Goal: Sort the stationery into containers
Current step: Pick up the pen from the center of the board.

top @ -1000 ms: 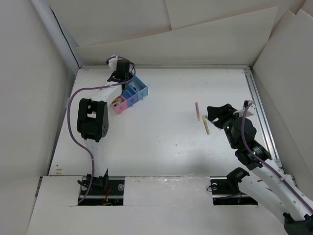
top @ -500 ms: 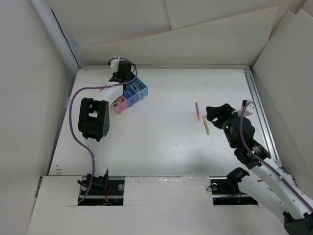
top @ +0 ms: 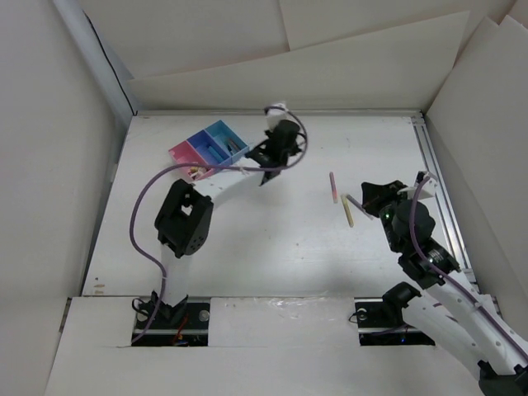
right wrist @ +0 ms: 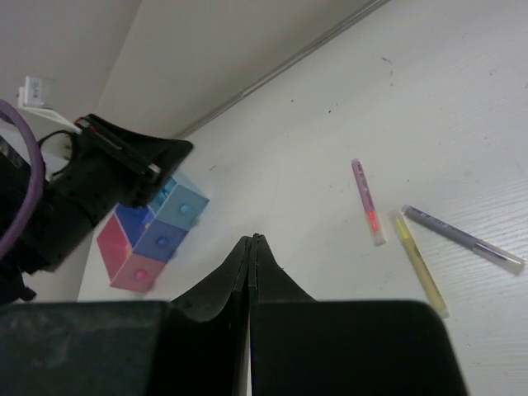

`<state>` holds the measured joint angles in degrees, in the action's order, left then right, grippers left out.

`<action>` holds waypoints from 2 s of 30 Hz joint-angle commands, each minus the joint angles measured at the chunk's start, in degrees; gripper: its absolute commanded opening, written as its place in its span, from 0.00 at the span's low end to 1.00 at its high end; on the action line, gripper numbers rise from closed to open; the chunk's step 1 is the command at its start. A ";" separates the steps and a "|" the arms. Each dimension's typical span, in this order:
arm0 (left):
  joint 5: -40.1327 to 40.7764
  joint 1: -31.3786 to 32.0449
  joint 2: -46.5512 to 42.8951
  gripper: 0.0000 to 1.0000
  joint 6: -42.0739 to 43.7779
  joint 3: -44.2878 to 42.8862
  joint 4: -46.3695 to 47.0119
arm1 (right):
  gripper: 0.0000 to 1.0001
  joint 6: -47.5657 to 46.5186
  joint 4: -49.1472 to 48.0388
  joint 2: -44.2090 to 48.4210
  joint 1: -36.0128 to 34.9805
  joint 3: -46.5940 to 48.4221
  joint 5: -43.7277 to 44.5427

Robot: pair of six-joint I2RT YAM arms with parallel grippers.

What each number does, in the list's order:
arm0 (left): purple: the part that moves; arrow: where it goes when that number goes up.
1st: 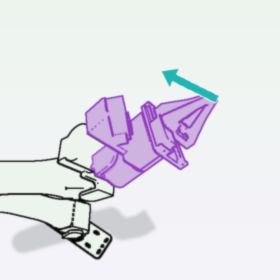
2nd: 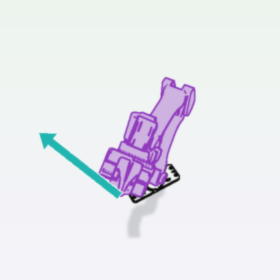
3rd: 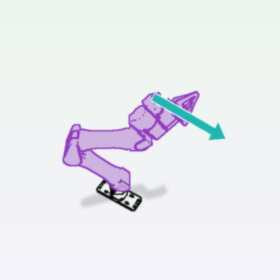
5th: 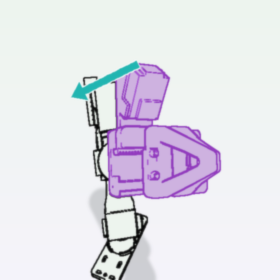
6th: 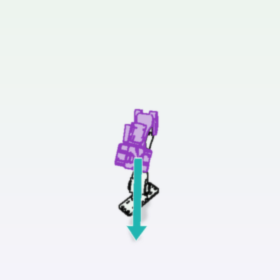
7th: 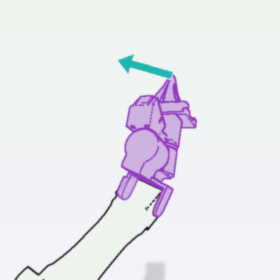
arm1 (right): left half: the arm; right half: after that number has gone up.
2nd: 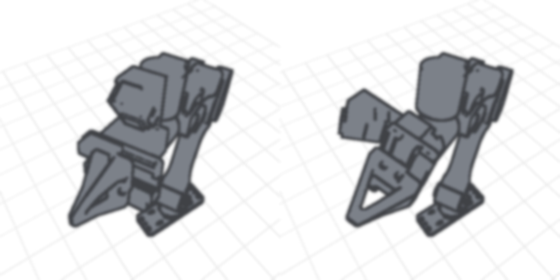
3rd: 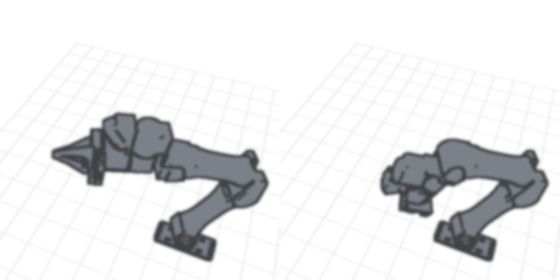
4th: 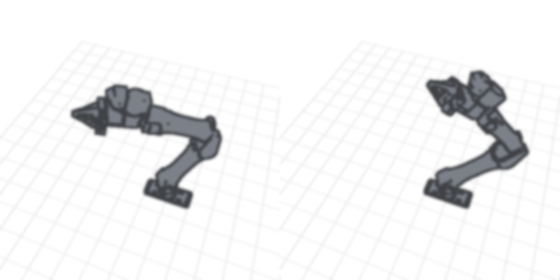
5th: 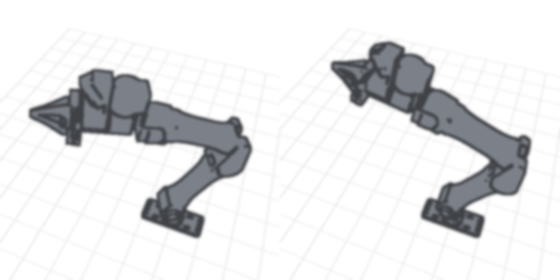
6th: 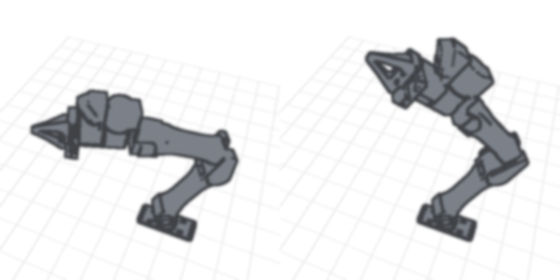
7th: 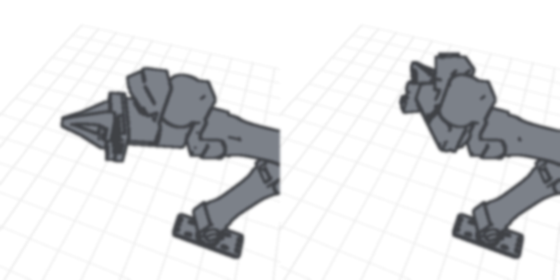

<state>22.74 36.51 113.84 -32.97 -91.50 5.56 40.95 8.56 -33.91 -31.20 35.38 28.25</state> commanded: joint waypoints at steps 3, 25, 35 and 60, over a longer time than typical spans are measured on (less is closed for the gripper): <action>4.42 13.13 6.64 0.09 4.84 -7.62 -3.00 | 0.00 0.71 -0.56 2.00 -0.35 0.48 4.35; 2.04 17.72 25.90 0.33 1.86 -24.34 -8.64 | 0.48 1.85 0.06 4.91 -0.35 -0.13 4.27; 0.37 17.72 29.59 0.33 1.33 -27.76 -9.61 | 0.48 1.33 0.06 3.59 -0.35 0.48 2.42; 3.02 9.73 0.36 0.00 2.03 1.68 0.76 | 0.48 1.33 -0.47 5.08 -0.35 -0.04 1.37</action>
<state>27.68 51.11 124.73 -30.55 -89.91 1.63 43.07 10.22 -28.64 -31.20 34.96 29.98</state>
